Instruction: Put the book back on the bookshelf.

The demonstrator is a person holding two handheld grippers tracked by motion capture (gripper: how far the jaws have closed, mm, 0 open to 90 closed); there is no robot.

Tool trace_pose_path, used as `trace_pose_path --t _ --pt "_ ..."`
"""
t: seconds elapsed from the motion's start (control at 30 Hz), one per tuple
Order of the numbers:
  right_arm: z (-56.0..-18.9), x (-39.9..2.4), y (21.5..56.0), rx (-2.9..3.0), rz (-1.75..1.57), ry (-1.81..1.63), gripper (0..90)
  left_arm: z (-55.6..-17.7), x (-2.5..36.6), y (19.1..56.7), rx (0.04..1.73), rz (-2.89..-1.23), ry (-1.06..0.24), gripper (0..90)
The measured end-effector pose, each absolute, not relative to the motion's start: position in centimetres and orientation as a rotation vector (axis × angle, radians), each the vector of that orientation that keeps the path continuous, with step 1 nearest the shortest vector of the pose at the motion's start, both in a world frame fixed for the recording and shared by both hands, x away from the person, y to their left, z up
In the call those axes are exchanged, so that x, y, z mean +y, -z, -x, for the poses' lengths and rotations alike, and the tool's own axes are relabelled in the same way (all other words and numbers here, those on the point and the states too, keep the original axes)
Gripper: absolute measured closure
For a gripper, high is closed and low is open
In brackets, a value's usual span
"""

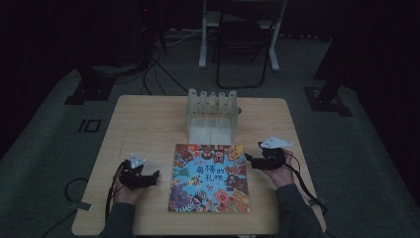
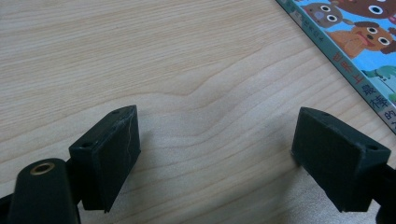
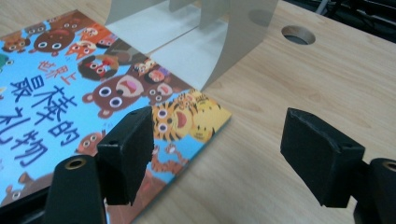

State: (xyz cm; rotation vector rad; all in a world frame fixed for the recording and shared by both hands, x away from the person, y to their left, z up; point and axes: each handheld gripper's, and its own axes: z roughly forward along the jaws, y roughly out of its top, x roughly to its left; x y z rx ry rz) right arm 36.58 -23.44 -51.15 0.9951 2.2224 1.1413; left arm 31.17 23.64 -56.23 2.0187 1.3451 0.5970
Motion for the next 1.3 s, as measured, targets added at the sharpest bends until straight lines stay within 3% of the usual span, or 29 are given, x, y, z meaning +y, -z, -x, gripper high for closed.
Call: trace_pose_path --t 0.17,0.4,0.63,1.3 --pt "-37.4 -23.0 51.0 2.223 -1.005 -1.174 24.5 -31.1 23.4 56.0 1.367 -2.032 -0.604 18.2" --pt "-38.8 -22.4 51.5 2.227 -1.046 -1.216 21.4 -29.6 22.4 54.7 1.223 -1.999 -0.638 20.0" --pt "-40.0 -21.5 52.3 2.244 -1.065 -1.24 23.9 -28.3 20.6 54.0 1.115 -2.001 -0.652 20.0" --pt "-42.9 -20.6 55.2 2.331 -1.188 -1.269 23.0 -24.1 13.9 54.2 0.881 -2.085 -0.457 14.8"
